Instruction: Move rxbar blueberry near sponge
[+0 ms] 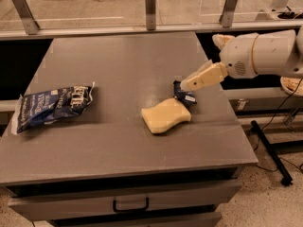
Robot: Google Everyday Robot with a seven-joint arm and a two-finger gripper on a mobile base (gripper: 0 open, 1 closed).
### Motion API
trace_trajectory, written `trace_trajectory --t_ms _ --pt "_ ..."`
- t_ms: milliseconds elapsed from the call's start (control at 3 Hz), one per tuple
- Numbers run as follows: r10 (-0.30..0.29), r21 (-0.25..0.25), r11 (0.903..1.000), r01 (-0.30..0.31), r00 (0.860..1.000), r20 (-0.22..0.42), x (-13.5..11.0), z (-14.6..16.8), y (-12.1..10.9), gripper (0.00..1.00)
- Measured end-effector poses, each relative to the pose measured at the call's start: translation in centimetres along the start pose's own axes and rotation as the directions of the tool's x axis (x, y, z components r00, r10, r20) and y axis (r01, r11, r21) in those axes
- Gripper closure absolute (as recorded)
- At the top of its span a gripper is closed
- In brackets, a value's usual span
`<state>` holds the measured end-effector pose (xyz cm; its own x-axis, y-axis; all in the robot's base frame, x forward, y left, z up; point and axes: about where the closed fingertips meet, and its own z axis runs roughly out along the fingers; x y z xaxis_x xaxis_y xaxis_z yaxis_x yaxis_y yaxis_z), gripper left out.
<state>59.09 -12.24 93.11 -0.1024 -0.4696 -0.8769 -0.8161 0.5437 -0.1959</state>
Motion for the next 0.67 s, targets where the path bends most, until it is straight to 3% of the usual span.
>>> trace_trajectory --t_ms 333,667 --pt "-0.035 0.025 0.9991 0.033 0.998 0.054 -1.72 -3.93 -1.01 0.0" --pt "-0.039 0.031 0.9988 0.037 0.998 0.057 -1.77 -4.34 -1.17 0.0"
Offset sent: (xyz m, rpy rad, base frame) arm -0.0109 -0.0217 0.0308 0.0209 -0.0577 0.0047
